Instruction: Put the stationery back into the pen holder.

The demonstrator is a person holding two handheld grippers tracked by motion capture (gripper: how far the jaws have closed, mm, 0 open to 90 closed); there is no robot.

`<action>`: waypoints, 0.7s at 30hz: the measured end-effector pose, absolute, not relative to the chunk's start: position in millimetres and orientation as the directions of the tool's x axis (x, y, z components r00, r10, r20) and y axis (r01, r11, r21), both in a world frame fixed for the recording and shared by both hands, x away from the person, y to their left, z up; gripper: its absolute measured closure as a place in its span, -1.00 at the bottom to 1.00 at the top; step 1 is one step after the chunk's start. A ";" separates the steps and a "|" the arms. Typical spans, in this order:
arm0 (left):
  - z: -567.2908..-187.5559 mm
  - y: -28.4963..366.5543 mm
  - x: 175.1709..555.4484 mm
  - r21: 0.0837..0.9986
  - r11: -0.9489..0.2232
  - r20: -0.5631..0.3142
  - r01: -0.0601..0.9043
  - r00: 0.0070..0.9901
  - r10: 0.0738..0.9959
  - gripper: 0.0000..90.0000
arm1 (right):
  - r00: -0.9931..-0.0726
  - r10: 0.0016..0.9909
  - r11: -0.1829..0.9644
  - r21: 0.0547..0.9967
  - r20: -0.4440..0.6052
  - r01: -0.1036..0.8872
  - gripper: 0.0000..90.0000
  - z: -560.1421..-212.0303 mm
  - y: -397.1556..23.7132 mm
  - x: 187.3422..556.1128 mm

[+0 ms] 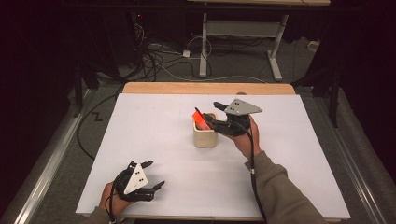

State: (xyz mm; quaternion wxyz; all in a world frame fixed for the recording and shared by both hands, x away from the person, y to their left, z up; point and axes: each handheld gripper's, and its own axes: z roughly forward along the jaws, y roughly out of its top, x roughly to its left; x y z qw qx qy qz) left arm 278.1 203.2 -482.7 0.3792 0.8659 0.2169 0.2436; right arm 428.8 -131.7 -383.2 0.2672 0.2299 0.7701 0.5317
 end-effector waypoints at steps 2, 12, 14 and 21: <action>-482.7 203.2 278.0 0.763 -0.618 0.257 0.191 0.787 0.561 -0.50 | -0.743 0.645 0.335 0.940 -0.179 0.064 -0.11 -381.1 -132.7 427.9; -482.8 203.2 278.0 0.765 -0.614 0.255 0.192 0.785 0.564 -0.50 | -0.714 0.669 0.344 0.937 -0.205 0.053 -0.25 -373.2 -139.6 426.0; -482.9 203.1 278.0 0.766 -0.613 0.255 0.193 0.784 0.566 -0.50 | -0.710 0.674 0.343 0.938 -0.206 0.054 -0.29 -372.2 -140.4 425.5; -483.0 202.8 278.0 0.764 -0.616 0.257 0.193 0.785 0.564 -0.50 | -0.703 0.680 0.346 0.936 -0.208 0.058 -0.43 -370.6 -143.2 423.8</action>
